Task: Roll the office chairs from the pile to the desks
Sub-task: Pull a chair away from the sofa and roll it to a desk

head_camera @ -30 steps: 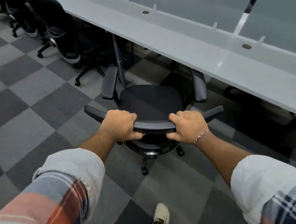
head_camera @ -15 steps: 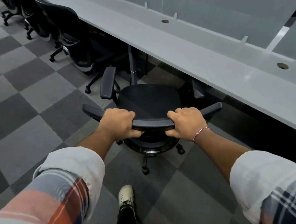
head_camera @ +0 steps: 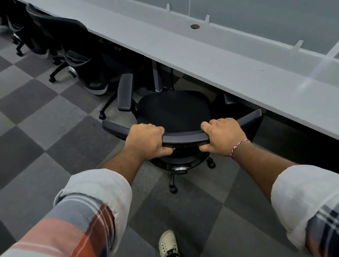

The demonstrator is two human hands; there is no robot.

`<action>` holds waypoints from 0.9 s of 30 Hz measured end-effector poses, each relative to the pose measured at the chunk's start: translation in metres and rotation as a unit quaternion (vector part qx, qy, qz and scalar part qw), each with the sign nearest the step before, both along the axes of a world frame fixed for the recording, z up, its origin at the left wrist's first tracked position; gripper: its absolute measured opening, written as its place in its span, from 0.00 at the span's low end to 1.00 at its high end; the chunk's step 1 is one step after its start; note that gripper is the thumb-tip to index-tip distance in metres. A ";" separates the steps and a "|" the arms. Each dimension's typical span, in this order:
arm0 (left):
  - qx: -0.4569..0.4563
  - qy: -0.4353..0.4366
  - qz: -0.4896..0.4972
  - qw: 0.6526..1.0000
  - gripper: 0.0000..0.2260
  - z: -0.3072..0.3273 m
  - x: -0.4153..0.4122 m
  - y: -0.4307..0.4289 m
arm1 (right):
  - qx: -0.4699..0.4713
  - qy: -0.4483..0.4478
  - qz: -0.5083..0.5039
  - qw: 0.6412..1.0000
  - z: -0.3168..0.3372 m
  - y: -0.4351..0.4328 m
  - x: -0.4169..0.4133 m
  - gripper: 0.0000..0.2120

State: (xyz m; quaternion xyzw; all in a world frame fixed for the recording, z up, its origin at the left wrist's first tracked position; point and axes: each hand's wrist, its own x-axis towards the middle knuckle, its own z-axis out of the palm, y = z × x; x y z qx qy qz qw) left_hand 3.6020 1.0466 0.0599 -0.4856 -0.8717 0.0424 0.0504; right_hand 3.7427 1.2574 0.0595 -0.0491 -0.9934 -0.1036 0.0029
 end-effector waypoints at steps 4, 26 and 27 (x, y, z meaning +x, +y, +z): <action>0.011 -0.006 -0.010 1.000 0.23 -0.001 -0.022 0.001 | -0.007 -0.004 -0.015 1.000 -0.001 -0.003 -0.018 0.22; -0.086 -0.026 -0.052 0.995 0.23 0.015 0.016 -0.074 | -0.029 -0.001 -0.095 0.995 0.000 -0.117 0.045 0.22; -0.094 -0.023 -0.054 0.994 0.23 0.018 0.019 -0.083 | -0.033 0.000 -0.093 0.995 0.001 -0.128 0.045 0.22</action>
